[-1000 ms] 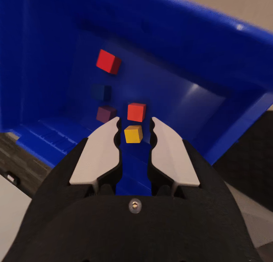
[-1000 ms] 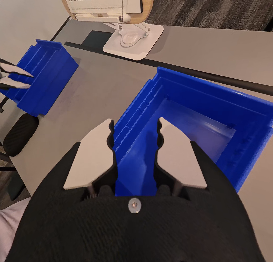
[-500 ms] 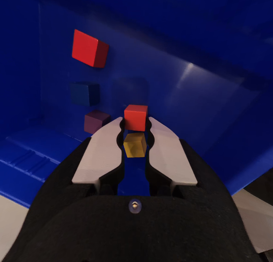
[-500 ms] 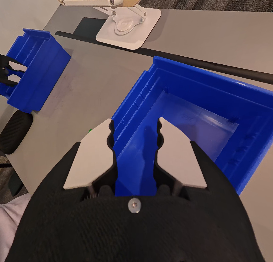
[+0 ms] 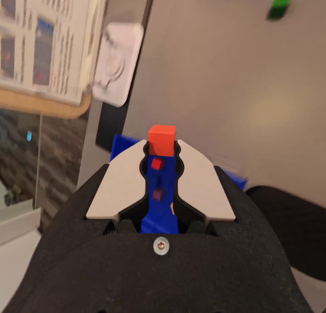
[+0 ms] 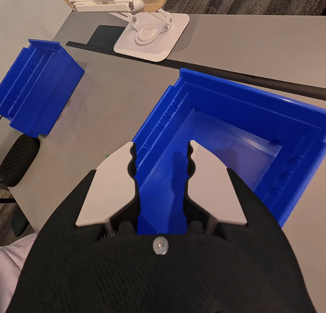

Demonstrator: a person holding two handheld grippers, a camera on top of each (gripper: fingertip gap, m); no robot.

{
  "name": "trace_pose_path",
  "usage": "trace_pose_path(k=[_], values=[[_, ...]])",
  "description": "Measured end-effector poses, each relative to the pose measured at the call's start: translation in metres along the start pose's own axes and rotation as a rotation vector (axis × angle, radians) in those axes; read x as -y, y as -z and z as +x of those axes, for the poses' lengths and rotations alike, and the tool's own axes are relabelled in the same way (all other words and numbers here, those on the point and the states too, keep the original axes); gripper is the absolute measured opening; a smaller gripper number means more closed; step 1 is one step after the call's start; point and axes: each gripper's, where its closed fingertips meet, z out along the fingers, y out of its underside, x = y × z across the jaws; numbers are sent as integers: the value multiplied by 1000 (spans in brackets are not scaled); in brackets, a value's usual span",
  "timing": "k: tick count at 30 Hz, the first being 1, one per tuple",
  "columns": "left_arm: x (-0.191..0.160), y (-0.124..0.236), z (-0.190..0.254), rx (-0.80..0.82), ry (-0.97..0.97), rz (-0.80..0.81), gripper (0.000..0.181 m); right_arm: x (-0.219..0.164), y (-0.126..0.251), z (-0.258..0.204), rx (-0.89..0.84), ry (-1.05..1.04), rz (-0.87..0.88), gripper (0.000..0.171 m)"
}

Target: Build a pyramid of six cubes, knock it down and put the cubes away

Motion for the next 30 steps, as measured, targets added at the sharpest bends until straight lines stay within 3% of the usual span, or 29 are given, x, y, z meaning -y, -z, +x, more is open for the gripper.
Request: trace_pose_path(k=[3, 5, 9, 13, 30], values=[[61, -27, 58, -137, -92, 93, 27, -1, -1, -3, 3, 11, -8, 57], [81, -59, 91, -192, -136, 68, 27, -1, -2, -6, 5, 17, -10, 57], [94, -125, 139, -282, -173, -49, 27, -1, -3, -11, 18, 29, -11, 57], [97, -169, 164, -322, -161, -154, 27, 2, 0, -15, 32, 39, 3, 57], [117, -204, 187, -361, -208, -244, 27, 6, 11, -10, 54, 17, 36, 57]])
